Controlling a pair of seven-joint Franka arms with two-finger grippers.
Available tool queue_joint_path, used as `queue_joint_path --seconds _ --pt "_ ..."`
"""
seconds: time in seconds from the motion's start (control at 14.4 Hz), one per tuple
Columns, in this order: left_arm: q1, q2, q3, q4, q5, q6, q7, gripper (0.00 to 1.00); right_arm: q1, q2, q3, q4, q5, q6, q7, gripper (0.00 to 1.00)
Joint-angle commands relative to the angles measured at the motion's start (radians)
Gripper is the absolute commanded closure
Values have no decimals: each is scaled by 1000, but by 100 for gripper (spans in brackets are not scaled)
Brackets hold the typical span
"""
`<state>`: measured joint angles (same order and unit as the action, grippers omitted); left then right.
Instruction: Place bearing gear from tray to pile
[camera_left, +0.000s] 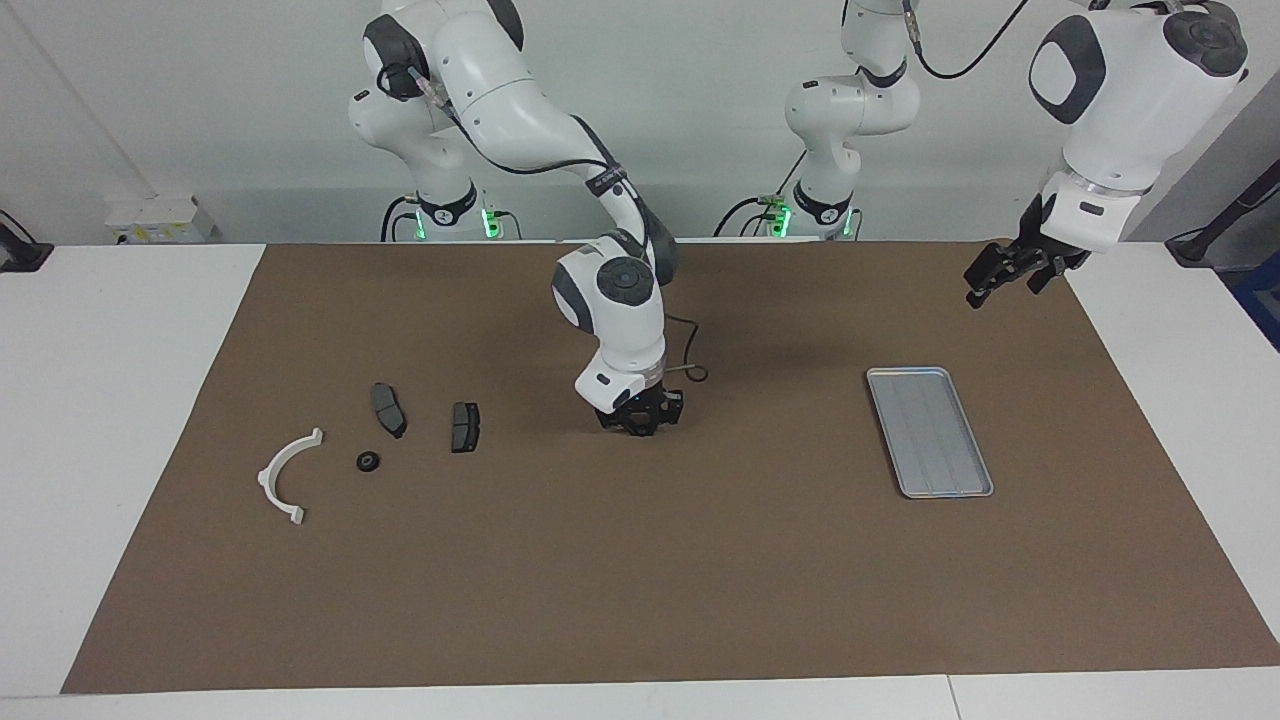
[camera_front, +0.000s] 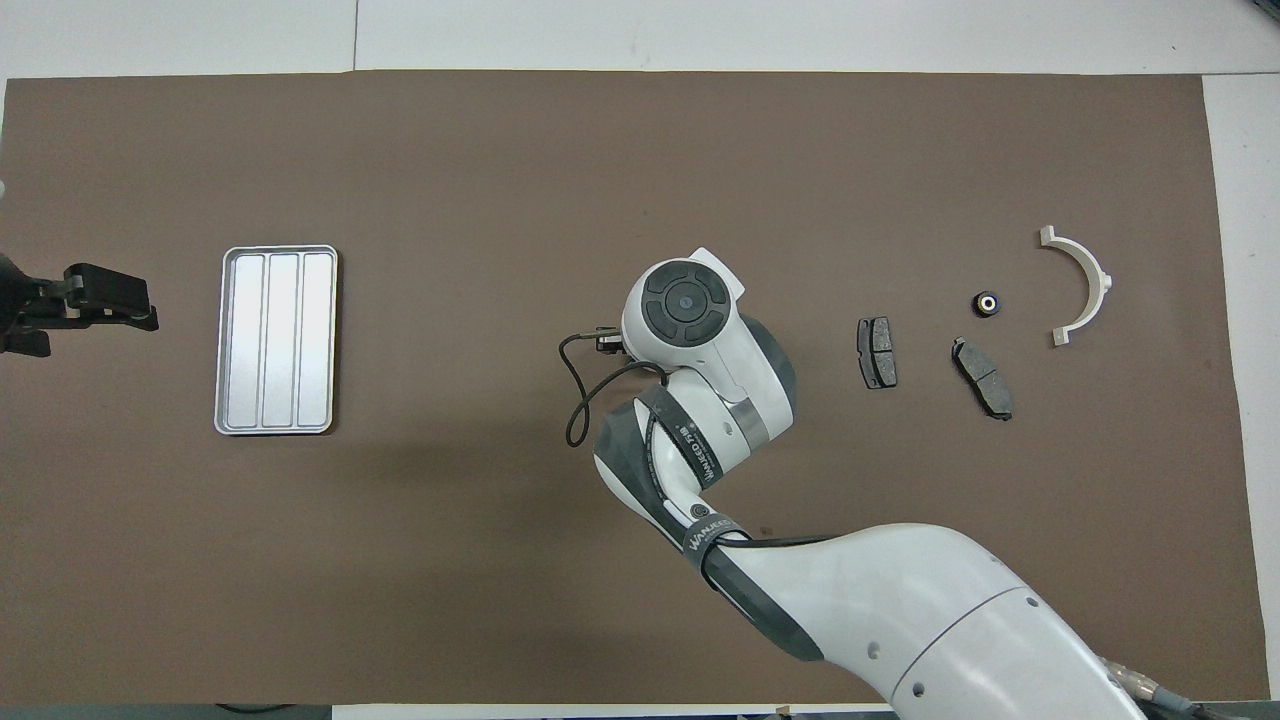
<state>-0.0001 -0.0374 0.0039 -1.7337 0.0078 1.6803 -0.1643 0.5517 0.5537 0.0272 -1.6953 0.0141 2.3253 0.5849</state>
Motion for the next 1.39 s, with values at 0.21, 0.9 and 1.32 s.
queue_joint_path --seconds 0.21,0.9,1.32 --pt "-12 -16 11 -15 -11 9 5 0 -107 -24 -1 88 -8 -200 -152 100" --pt "-12 -16 11 -15 -11 9 5 0 -327 -129 -1 63 0 -290 -523 100" --pt "-12 -16 11 -15 -11 9 5 0 -459 -141 -3 -1 -3 -242 -769 100"
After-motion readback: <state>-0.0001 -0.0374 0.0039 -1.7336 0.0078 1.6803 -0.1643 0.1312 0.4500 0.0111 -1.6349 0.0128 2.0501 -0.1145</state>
